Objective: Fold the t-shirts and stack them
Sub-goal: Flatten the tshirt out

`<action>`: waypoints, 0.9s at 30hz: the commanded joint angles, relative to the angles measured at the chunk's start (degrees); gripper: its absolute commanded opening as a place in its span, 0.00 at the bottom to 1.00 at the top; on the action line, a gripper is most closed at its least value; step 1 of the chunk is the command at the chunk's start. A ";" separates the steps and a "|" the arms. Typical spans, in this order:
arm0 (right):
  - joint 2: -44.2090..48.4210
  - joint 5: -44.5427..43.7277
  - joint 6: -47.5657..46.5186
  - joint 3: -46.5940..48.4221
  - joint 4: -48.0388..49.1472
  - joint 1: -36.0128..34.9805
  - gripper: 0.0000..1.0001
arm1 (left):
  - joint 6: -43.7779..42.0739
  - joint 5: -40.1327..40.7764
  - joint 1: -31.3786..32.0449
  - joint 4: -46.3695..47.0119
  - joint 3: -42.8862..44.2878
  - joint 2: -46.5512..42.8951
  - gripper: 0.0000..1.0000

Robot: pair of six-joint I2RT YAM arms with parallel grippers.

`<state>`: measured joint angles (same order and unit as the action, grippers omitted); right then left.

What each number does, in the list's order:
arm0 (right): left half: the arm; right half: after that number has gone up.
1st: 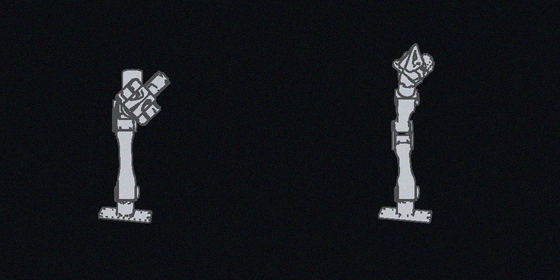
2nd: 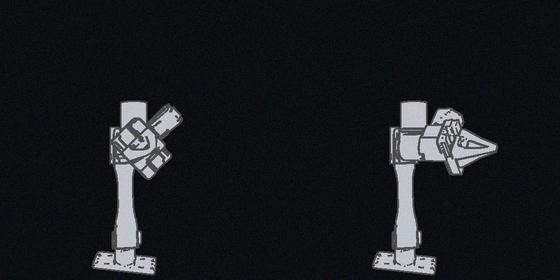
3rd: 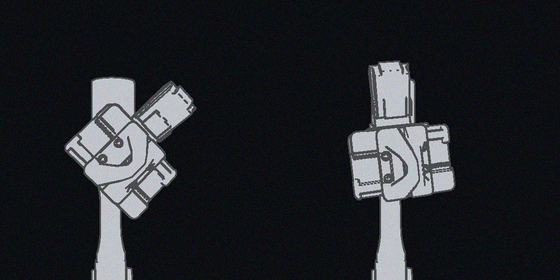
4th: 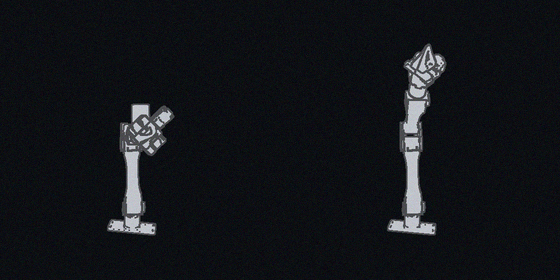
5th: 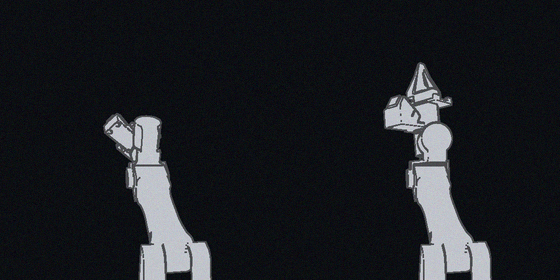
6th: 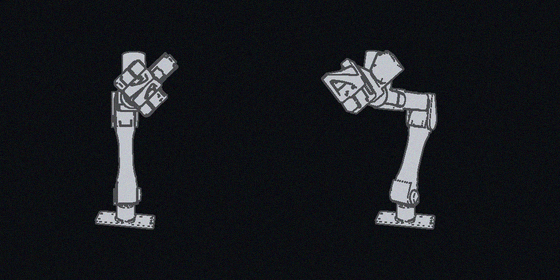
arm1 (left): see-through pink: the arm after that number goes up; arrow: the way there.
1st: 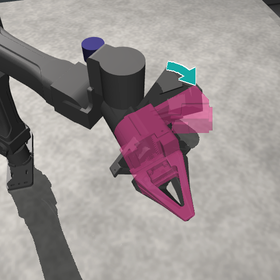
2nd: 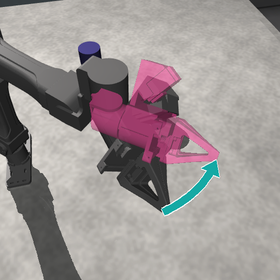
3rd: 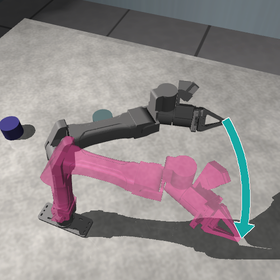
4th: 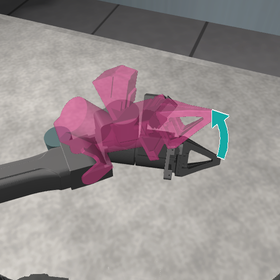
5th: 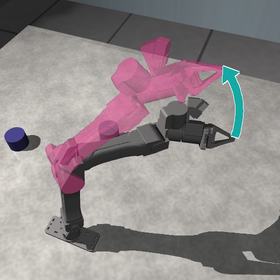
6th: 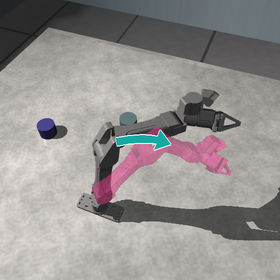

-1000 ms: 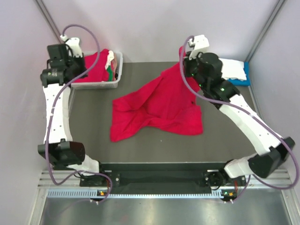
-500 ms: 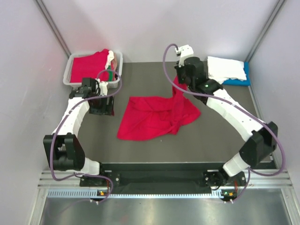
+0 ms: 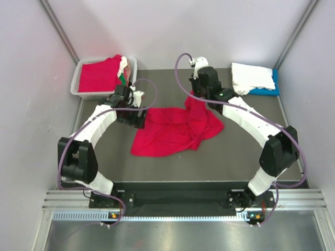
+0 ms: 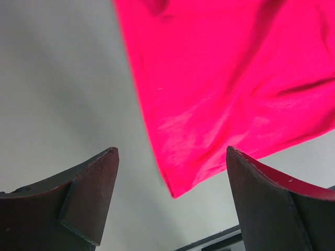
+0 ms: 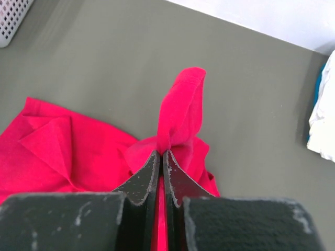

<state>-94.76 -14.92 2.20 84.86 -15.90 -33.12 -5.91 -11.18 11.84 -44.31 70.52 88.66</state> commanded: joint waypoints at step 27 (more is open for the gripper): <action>-1.04 1.29 2.29 3.56 -1.15 3.77 0.00 | 2.22 3.97 -1.28 6.52 14.82 13.38 0.81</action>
<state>-96.31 -13.76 4.12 85.32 -17.61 -30.00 -5.32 -6.17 12.51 -40.27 82.41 101.45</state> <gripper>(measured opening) 0.009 0.791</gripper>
